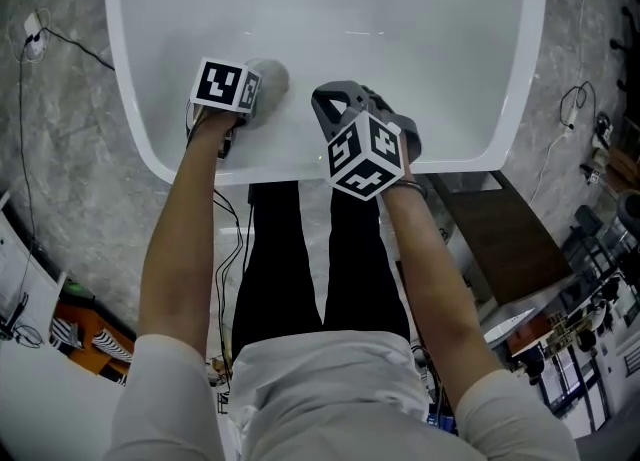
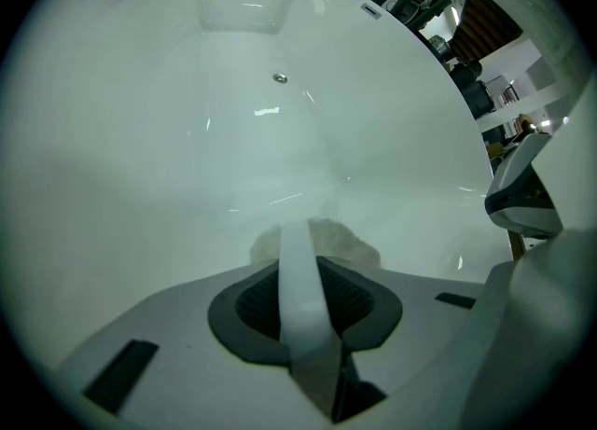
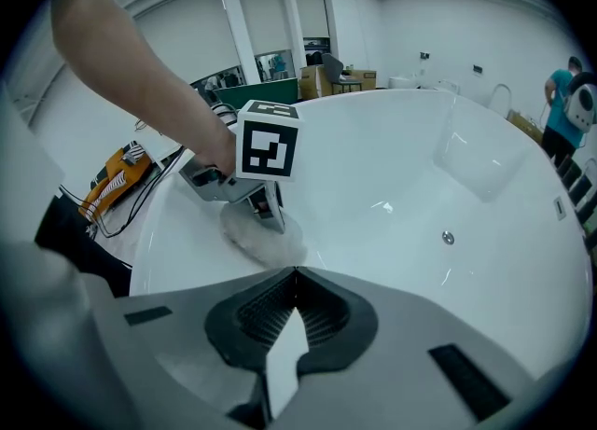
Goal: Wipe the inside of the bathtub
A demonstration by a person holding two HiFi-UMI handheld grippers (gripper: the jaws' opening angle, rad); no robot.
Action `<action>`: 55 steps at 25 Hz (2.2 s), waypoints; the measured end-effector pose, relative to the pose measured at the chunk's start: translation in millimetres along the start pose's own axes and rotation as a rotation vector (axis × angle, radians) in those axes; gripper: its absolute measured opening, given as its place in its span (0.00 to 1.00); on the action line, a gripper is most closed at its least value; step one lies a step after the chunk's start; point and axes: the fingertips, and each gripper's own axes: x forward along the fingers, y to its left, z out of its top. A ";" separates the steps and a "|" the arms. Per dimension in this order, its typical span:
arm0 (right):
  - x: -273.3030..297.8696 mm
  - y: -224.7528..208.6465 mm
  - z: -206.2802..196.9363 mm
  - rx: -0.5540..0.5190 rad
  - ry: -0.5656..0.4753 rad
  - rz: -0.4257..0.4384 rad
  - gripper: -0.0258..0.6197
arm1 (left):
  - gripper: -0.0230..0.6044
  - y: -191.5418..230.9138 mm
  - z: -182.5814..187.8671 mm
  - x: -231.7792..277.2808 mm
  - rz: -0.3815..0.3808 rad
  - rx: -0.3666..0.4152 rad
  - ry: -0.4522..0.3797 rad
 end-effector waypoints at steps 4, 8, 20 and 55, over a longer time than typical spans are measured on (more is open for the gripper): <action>6.3 4.0 10.3 -0.006 -0.003 0.006 0.07 | 0.18 15.7 -7.5 -6.6 0.014 0.004 0.012; 13.1 4.6 18.6 -0.009 -0.006 0.010 0.07 | 0.18 28.6 -12.3 -11.3 0.022 0.004 0.018; 23.0 9.0 29.7 -0.015 -0.004 0.020 0.07 | 0.18 47.5 -21.0 -15.6 0.098 0.120 0.089; 67.4 11.1 31.2 -0.100 0.013 0.056 0.07 | 0.18 71.1 -1.0 39.1 0.199 0.300 0.250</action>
